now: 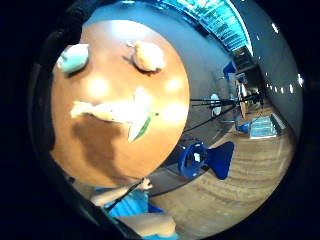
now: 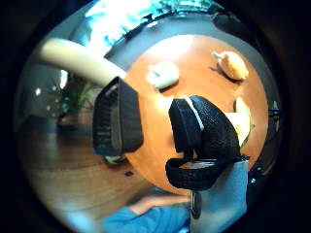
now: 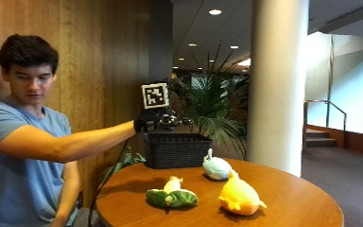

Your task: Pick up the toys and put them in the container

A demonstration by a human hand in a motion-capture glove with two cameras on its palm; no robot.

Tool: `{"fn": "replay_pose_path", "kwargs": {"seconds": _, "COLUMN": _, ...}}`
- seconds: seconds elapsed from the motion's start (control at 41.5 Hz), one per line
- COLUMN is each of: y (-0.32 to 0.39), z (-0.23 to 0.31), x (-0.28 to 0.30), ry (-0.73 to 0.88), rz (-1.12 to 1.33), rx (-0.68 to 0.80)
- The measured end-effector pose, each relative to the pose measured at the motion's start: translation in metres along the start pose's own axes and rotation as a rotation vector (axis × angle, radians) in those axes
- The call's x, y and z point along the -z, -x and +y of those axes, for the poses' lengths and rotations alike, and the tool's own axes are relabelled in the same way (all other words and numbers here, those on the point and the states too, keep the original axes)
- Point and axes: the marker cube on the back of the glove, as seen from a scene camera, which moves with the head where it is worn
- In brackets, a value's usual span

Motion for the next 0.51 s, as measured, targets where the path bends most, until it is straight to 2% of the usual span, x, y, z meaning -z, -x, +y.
{"fn": "replay_pose_path", "kwargs": {"seconds": 0.241, "y": -0.0051, "z": -0.0027, "x": -0.0023, "ry": 0.004, "rz": 0.055, "rx": -0.084}}
{"fn": "replay_pose_path", "kwargs": {"seconds": 0.386, "y": -0.0014, "z": 0.0001, "x": -0.0018, "ry": 0.009, "rz": 0.04, "rx": -0.02}}
{"fn": "replay_pose_path", "kwargs": {"seconds": 0.506, "y": 0.0008, "z": 0.0072, "x": 0.0004, "ry": 0.012, "rz": -0.028, "rx": 0.171}}
